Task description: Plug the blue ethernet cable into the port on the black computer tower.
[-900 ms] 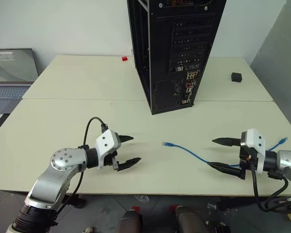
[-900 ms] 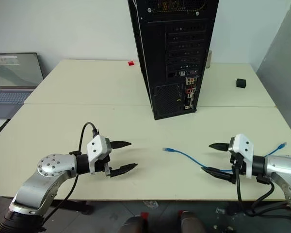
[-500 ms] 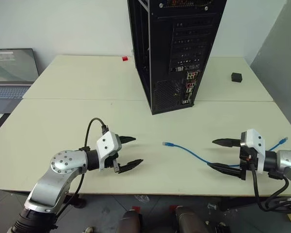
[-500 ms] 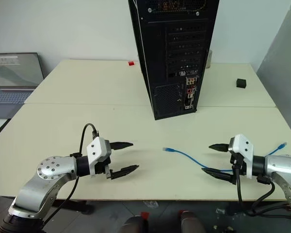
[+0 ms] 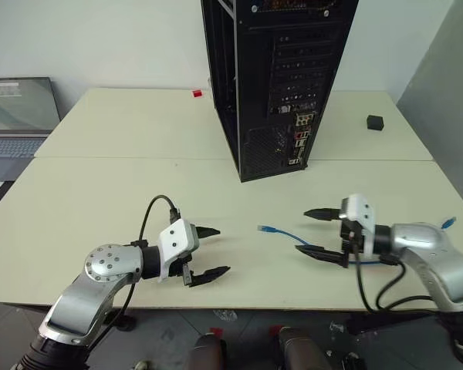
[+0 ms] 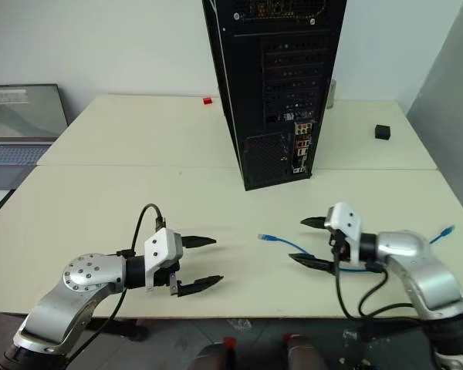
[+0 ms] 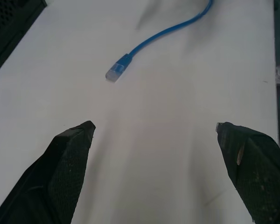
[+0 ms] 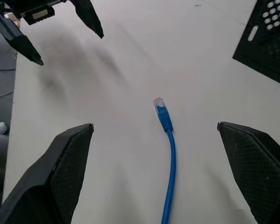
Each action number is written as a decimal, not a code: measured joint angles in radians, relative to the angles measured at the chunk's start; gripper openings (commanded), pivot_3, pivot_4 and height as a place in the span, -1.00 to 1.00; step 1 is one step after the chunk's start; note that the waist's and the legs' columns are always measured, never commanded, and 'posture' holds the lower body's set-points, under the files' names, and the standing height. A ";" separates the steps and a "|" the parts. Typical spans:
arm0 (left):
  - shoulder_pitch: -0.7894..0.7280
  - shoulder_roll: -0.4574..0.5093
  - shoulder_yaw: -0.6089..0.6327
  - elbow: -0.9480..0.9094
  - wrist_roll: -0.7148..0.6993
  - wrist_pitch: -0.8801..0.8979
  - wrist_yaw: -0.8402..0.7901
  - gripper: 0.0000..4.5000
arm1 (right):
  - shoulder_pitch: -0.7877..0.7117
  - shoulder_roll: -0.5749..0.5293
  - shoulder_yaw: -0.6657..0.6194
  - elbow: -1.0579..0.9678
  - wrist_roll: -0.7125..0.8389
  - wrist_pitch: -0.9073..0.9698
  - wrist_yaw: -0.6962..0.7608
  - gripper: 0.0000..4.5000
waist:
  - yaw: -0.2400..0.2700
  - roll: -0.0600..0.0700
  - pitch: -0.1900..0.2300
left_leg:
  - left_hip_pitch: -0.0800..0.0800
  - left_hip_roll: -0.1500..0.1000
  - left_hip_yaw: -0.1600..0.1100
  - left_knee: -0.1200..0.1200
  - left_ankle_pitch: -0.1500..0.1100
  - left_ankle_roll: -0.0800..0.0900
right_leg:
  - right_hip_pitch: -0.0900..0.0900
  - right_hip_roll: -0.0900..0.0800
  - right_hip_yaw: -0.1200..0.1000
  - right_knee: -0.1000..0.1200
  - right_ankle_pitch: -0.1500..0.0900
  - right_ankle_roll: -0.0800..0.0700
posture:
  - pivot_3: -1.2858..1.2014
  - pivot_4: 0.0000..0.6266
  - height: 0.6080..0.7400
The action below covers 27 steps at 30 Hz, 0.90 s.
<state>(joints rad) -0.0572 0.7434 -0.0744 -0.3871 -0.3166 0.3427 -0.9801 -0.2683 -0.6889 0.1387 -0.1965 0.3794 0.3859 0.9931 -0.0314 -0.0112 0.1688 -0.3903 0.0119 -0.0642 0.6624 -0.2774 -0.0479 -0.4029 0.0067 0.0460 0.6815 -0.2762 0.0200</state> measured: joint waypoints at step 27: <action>-0.060 -0.037 -0.027 0.047 0.020 -0.011 0.008 1.00 | -0.163 0.188 0.131 0.424 -0.274 -0.308 -0.005 -0.66 | 0.000 0.000 0.000 | 0.000 0.000 0.000 0.000 0.000 0.000 | -0.001 0.000 0.000 0.001 0.000 -0.001 | 0.03 -0.52 1.00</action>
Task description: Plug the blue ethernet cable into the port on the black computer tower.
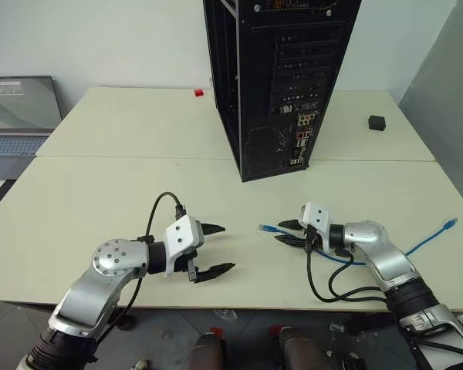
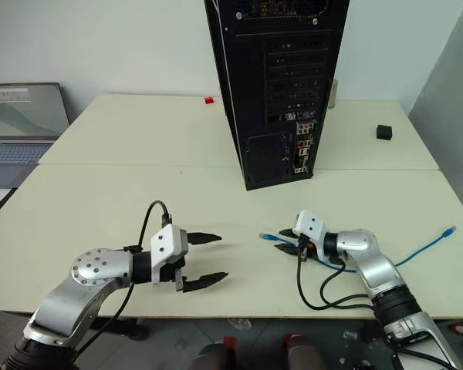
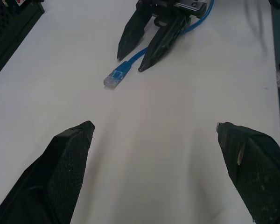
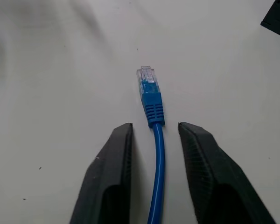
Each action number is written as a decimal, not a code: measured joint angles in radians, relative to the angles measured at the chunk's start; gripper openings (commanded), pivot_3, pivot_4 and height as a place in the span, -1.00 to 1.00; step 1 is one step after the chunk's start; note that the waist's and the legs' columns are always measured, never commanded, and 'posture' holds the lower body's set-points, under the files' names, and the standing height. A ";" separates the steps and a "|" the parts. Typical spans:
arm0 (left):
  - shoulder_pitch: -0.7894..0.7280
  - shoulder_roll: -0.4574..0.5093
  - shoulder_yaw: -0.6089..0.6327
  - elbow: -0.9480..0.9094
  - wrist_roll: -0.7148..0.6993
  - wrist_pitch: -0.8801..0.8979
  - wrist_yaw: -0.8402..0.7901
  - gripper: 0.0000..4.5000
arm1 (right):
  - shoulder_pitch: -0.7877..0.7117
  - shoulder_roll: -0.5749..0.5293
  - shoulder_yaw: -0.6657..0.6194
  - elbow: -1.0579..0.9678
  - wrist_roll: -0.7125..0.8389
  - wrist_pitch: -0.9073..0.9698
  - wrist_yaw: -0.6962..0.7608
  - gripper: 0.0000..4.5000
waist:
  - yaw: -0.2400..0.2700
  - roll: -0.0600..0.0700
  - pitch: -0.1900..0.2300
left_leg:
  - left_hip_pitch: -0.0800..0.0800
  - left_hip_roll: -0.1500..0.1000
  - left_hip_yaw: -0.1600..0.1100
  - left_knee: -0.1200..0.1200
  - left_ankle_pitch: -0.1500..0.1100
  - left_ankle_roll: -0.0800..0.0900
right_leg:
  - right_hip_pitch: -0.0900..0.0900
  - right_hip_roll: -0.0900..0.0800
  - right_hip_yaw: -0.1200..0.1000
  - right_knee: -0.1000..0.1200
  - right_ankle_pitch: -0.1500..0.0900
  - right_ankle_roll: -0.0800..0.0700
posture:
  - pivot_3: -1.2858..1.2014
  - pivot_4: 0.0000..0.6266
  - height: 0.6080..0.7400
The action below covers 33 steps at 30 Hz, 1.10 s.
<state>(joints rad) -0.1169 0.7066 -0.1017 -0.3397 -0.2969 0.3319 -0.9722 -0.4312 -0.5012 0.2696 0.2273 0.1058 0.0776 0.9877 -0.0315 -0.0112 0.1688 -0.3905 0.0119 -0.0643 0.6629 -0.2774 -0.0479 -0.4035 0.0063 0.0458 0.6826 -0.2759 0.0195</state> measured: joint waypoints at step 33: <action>-0.201 -0.102 -0.129 0.229 0.067 -0.079 -0.093 0.30 | -0.030 -0.037 0.105 -0.360 -0.006 0.241 0.112 -1.00 | 0.000 0.000 0.000 | -0.001 -0.001 -0.002 0.001 0.000 0.000 | 0.000 0.000 -0.002 0.000 0.000 0.000 | 0.03 -0.52 1.00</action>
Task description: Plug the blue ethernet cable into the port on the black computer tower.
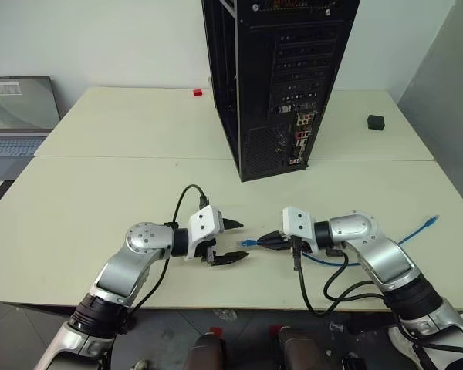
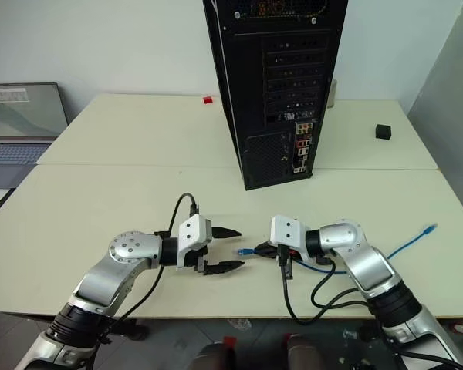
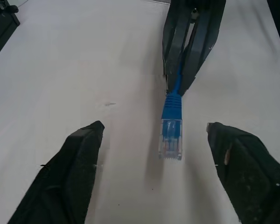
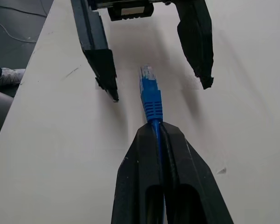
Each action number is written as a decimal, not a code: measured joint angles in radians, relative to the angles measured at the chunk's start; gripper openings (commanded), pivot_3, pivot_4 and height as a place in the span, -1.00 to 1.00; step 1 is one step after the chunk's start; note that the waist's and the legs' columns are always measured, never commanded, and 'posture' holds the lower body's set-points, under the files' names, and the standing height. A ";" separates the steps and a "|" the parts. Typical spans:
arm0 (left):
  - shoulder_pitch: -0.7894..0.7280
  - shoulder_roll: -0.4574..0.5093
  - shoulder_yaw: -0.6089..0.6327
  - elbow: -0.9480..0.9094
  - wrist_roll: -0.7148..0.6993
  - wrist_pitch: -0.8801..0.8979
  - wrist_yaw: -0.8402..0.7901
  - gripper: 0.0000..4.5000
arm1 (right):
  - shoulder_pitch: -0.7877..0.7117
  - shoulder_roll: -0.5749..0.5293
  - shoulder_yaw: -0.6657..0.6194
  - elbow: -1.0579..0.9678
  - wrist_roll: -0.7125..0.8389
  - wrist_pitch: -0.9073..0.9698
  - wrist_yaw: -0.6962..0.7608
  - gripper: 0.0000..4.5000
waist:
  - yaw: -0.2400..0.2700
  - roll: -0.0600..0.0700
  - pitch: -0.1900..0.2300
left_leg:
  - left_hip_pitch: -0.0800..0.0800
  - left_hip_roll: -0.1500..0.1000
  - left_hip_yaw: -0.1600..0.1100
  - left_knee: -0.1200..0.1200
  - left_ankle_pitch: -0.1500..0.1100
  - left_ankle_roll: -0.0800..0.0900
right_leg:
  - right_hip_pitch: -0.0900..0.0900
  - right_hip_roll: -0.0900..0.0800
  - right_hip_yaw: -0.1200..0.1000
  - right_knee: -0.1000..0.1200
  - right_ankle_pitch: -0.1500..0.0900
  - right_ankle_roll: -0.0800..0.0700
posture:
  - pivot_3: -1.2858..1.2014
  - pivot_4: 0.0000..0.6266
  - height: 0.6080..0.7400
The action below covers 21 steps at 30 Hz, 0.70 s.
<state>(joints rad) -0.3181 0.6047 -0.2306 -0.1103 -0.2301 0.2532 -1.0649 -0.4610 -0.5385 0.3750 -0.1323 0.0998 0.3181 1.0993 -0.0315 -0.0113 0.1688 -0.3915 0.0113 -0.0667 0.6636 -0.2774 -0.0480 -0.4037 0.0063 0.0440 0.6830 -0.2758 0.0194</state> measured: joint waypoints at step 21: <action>-0.001 -0.014 -0.021 0.006 0.028 -0.029 -0.021 -0.86 | 0.000 -0.019 0.001 -0.029 0.000 0.022 -0.002 -0.79 | 0.000 0.000 0.000 | 0.000 0.000 0.000 0.000 0.000 0.000 | 0.000 0.000 0.000 0.000 0.000 0.000 | 0.03 -0.52 1.00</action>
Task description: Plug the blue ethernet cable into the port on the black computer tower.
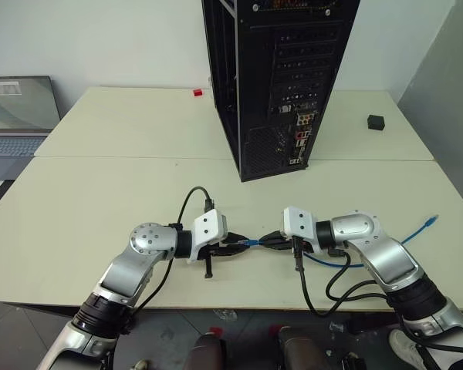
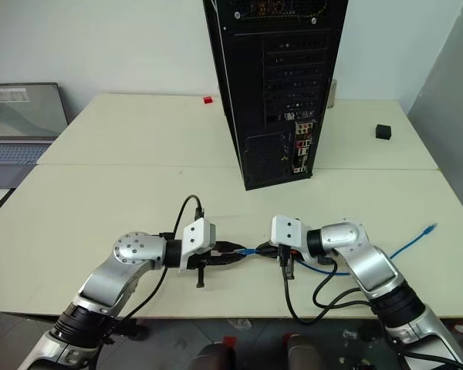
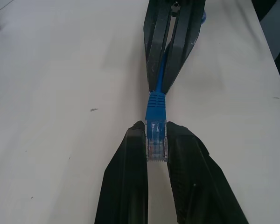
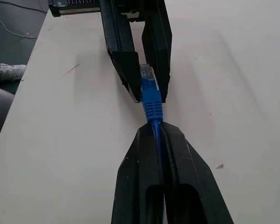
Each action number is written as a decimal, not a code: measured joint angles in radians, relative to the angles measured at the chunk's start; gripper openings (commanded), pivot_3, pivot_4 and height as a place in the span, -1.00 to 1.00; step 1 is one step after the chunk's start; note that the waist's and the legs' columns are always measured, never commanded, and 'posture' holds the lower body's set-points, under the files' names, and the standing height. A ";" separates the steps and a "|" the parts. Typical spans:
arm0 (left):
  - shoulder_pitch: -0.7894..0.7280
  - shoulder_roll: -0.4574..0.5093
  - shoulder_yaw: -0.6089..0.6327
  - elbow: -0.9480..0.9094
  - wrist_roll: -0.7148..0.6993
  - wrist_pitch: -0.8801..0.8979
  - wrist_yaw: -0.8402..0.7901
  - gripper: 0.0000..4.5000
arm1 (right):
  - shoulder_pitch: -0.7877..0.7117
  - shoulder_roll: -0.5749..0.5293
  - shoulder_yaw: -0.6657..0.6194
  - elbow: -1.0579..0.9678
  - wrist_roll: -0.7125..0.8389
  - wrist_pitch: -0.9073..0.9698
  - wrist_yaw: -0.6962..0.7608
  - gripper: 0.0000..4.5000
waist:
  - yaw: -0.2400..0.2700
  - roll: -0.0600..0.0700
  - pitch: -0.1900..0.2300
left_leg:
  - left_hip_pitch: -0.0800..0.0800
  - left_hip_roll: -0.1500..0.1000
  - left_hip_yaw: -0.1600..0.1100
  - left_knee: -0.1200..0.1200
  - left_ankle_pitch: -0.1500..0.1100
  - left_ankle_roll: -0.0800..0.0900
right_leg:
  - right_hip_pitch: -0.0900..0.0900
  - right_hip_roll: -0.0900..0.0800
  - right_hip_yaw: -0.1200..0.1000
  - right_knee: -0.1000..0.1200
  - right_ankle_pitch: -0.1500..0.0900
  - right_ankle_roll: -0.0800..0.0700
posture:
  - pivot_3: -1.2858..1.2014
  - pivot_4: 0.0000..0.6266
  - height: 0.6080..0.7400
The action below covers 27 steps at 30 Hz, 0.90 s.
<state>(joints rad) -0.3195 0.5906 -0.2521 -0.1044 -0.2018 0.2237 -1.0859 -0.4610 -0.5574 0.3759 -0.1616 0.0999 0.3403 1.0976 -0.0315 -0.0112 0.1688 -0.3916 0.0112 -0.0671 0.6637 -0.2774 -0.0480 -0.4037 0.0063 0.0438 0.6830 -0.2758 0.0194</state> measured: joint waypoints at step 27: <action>0.038 -0.047 0.014 0.277 0.492 -1.014 0.488 -0.86 | 0.084 0.001 -0.291 -0.229 0.434 0.452 -0.131 0.21 | 0.003 0.000 0.000 | -0.001 -0.001 -0.006 0.000 0.000 0.000 | 0.000 -0.006 -0.001 0.000 0.000 0.000 | 0.03 -0.52 1.00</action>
<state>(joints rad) -0.2814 0.5434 -0.2385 0.1723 0.2904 -0.7905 -0.5975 -0.3768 -0.5561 0.0851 -0.3911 0.5339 0.7918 0.9667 -0.0288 -0.0110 0.1687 -0.3923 0.0099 -0.0726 0.6637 -0.2773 -0.0478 -0.4035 0.0002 0.0425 0.6829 -0.2757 0.0193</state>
